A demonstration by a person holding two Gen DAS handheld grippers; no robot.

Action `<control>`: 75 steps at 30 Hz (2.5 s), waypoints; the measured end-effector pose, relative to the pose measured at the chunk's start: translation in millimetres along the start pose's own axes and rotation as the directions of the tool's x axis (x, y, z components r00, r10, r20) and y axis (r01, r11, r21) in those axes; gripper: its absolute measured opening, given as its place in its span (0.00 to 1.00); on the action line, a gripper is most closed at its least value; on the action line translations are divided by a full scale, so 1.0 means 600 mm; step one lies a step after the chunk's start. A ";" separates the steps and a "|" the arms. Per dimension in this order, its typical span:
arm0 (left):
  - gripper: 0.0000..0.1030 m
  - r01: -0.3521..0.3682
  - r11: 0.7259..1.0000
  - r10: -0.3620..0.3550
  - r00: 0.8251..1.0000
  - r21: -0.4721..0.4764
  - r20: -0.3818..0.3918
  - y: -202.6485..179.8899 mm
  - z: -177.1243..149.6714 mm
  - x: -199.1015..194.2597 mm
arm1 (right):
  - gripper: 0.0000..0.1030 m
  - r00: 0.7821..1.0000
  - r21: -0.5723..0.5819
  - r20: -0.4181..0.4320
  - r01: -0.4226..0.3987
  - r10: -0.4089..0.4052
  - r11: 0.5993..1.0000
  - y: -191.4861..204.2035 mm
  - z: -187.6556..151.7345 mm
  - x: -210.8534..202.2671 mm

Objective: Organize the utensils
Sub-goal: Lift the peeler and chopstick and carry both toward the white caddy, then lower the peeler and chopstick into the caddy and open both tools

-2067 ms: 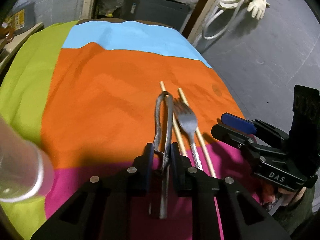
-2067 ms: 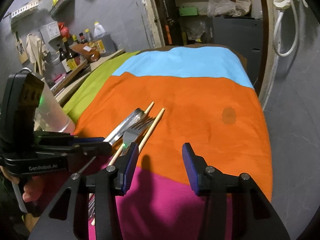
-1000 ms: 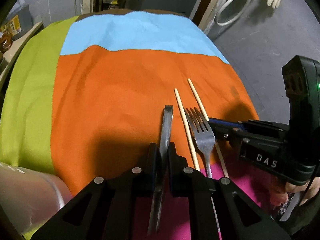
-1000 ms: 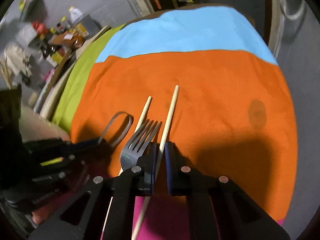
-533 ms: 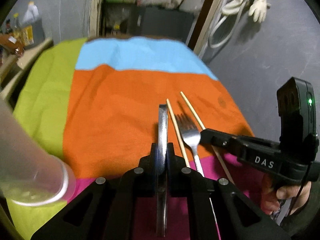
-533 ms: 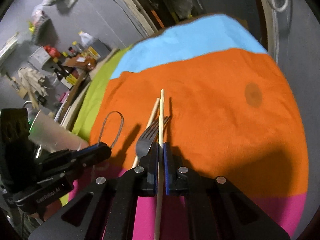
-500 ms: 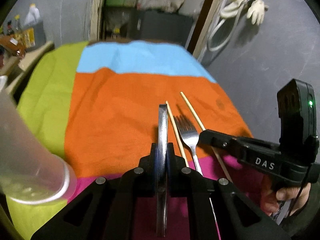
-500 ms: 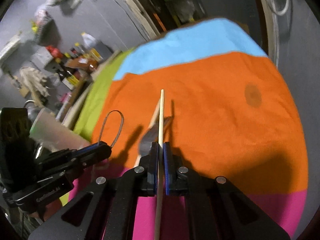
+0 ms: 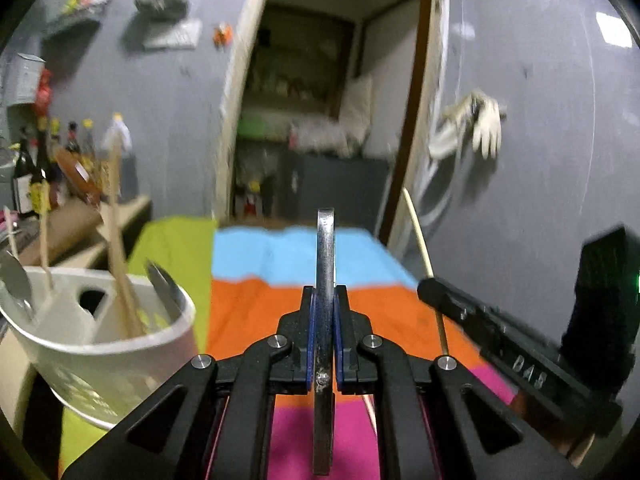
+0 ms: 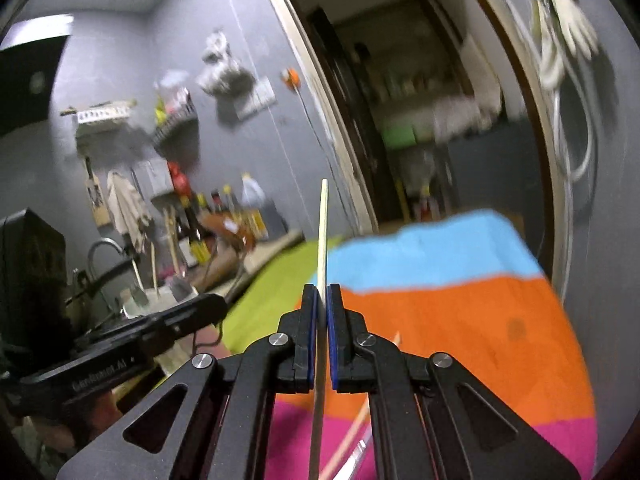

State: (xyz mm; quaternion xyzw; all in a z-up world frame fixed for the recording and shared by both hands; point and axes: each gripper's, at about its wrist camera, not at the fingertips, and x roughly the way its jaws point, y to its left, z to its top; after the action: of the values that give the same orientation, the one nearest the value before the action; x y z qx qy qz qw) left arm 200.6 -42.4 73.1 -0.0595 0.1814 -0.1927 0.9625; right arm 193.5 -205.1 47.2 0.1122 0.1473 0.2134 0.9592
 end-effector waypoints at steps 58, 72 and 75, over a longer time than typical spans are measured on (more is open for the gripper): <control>0.05 -0.289 0.935 0.336 0.907 -0.204 0.254 0.308 0.011 -0.084 | 0.03 0.965 -0.210 0.230 -0.080 0.128 0.975 0.243 -0.022 0.212; 0.07 -0.294 0.938 0.321 0.938 -0.183 0.135 0.302 -0.006 -0.082 | 0.04 0.981 -0.214 0.151 -0.087 0.121 0.973 0.242 -0.033 0.215; 0.07 -0.283 0.940 0.310 0.941 -0.189 0.136 0.299 -0.009 -0.092 | 0.04 0.984 -0.210 0.138 -0.085 0.115 0.974 0.238 -0.032 0.209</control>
State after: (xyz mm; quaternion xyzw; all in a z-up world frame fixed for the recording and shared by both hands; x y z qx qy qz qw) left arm 214.0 143.8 53.2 -0.1273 0.1239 -0.0238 0.9838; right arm 241.8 -20.3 39.4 0.0366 0.0465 0.2664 0.9620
